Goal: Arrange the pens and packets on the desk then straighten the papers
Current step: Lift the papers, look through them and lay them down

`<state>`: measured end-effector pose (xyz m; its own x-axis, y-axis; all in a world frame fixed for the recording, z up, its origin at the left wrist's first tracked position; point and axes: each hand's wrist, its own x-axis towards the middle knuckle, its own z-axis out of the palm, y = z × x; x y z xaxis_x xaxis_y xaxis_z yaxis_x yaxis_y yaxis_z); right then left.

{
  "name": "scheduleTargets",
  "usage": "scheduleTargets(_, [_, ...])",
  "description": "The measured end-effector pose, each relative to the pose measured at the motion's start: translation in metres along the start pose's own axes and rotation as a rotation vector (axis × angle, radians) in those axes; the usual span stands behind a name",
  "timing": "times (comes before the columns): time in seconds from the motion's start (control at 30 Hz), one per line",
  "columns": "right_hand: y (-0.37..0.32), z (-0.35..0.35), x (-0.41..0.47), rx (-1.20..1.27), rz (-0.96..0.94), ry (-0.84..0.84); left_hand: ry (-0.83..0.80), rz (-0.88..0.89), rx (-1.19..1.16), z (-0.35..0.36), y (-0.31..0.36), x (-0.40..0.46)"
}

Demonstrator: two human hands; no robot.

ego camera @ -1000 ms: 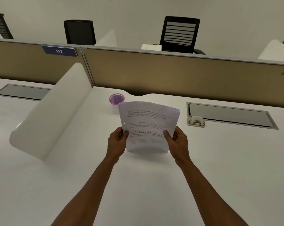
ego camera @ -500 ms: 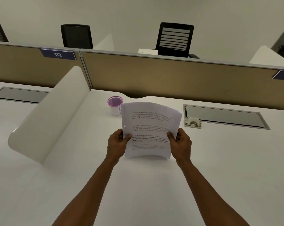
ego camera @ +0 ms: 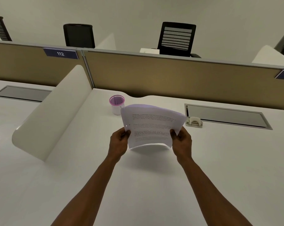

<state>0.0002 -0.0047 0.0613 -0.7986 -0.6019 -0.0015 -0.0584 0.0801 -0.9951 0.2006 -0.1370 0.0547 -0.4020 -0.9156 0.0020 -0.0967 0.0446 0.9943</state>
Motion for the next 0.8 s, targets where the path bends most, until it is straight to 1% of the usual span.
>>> scheduleTargets(0.23, [0.002,-0.002,0.005,-0.1,0.003,0.046,0.03,-0.004,-0.002,0.0,-0.001,0.004])
scheduleTargets(0.4, [0.001,-0.007,0.008,-0.116,-0.012,0.0,0.033,-0.013,-0.01,-0.001,-0.001,0.005])
scheduleTargets(0.63, [0.002,-0.01,0.01,-0.026,0.024,-0.058,-0.036,0.004,-0.036,0.002,0.003,0.002])
scheduleTargets(0.8, [0.003,-0.008,0.012,0.041,0.072,-0.092,-0.101,-0.001,-0.006,0.005,0.002,0.003])
